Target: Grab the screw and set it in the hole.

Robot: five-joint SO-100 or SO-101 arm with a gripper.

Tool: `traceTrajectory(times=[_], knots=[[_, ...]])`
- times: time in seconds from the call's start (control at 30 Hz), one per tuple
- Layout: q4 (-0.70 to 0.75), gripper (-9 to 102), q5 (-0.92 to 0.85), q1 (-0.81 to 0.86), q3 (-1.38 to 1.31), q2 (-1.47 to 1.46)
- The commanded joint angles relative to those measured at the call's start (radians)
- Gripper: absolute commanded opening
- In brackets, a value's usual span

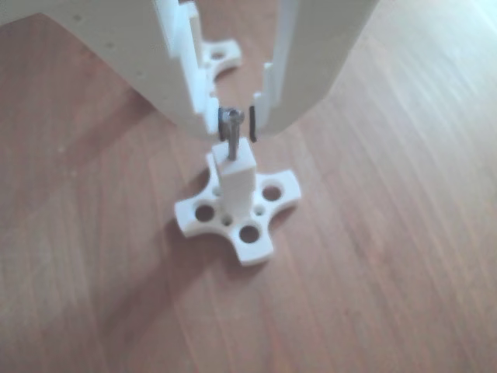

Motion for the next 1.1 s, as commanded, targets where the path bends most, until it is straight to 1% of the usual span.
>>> traceTrajectory(times=[0.0, 0.23, 0.73, 0.87, 1.07], knots=[[-0.011, 0, -0.012, 0.0, -0.077, 0.025], [-0.014, -4, -0.023, 0.0, -0.075, 0.029], [0.012, -4, -0.044, 0.012, -0.143, 0.067], [0.046, -4, -0.043, 0.0, -0.155, 0.084], [0.11, -4, -0.029, -0.072, -0.146, 0.143]])
